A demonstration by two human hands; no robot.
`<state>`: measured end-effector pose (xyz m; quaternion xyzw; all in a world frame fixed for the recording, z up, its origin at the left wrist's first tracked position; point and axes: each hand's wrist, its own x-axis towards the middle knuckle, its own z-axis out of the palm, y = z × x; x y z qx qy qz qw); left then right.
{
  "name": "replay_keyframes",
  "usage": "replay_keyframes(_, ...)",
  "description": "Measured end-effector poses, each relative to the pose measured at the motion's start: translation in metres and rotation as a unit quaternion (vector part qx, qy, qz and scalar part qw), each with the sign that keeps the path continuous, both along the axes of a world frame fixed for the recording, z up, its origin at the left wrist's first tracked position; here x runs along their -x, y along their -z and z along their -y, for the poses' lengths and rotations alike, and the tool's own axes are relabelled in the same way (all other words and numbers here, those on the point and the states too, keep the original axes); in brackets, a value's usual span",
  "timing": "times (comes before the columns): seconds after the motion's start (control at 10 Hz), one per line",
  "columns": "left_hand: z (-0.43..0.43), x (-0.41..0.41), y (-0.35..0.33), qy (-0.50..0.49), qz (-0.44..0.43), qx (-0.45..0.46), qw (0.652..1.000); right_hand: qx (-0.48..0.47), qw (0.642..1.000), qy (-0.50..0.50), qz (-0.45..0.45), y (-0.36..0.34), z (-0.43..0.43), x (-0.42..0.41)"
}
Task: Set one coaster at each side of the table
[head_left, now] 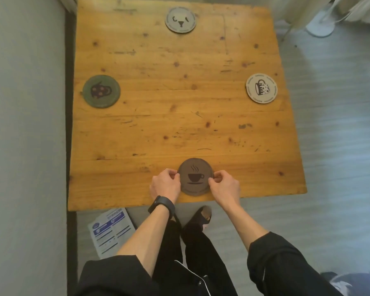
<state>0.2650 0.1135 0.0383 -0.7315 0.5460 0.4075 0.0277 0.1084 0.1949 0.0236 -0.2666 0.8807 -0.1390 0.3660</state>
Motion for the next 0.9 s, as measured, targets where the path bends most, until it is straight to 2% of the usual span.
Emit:
replay_keyframes(0.3,-0.009,0.007,0.003,0.057,0.058,0.058,0.995,0.015,1.0,-0.012,-0.004,0.007,-0.002,-0.001)
replay_keyframes(0.5,-0.013,0.003,0.01,0.09,0.059,0.087,0.99,0.044,0.995,-0.085,-0.036,0.008,-0.004,0.002)
replay_keyframes(0.7,-0.023,-0.002,0.021,0.214,0.119,0.172,0.954,0.085,0.98,-0.163,-0.074,0.006,-0.017,0.008)
replay_keyframes(0.9,-0.005,-0.009,0.026,0.257,0.106,0.224,0.934,0.083,0.961,-0.238,-0.118,0.013,-0.012,0.019)
